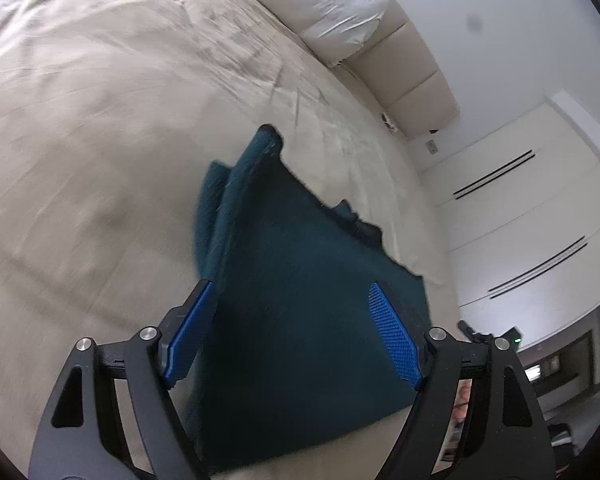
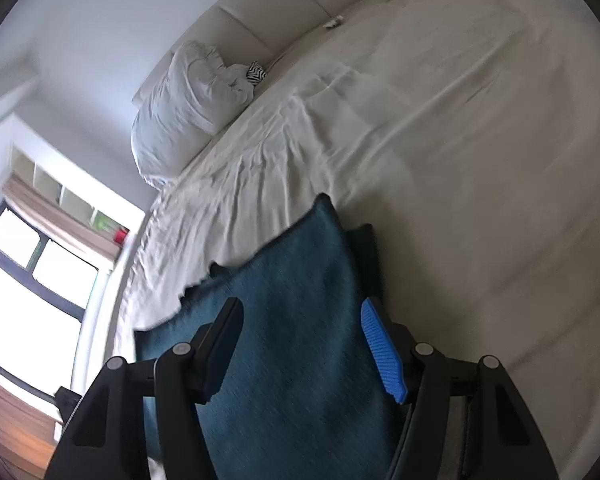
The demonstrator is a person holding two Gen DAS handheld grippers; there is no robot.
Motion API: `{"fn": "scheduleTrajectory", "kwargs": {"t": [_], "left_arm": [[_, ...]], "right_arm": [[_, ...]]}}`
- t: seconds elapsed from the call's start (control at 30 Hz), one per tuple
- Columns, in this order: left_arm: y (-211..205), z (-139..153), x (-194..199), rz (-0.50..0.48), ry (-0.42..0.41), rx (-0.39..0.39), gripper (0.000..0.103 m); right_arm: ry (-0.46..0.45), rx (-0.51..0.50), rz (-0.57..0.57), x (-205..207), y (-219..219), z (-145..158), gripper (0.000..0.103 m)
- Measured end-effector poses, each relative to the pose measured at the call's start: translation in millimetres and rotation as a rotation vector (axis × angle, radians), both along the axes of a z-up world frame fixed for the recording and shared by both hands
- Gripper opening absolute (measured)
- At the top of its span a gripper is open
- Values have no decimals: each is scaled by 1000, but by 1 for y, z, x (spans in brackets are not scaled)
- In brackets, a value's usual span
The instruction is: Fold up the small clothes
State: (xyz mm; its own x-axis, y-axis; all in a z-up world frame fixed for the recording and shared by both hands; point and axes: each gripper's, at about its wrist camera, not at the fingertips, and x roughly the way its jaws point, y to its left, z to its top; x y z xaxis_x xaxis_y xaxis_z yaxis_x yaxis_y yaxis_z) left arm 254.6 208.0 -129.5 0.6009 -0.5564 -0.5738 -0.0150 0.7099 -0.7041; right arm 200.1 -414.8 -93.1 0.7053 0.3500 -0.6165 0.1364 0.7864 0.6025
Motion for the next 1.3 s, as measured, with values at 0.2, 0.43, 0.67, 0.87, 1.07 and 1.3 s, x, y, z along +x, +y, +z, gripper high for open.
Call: {"fn": "scheduleTrajectory", "kwargs": {"t": [0.2, 0.43, 0.67, 0.87, 1.07, 1.3], "left_arm": [[-5, -7, -33, -22, -16, 71, 78], [-7, -22, -48, -40, 9, 112, 59], [-9, -20, -48, -63, -18, 164, 33], [-4, -14, -48, -61, -44, 161, 33], [-11, -12, -42, -79, -52, 209, 23], [-7, -11, -45, -72, -48, 255, 5]], "right_arm": [[10, -61, 32, -24, -8, -8, 65], [59, -70, 66, -39, -7, -25, 65], [56, -129, 169, -44, 15, -25, 52], [38, -125, 177, -48, 10, -22, 46], [54, -205, 212, -43, 16, -21, 20], [59, -220, 200, -44, 15, -21, 7]]}}
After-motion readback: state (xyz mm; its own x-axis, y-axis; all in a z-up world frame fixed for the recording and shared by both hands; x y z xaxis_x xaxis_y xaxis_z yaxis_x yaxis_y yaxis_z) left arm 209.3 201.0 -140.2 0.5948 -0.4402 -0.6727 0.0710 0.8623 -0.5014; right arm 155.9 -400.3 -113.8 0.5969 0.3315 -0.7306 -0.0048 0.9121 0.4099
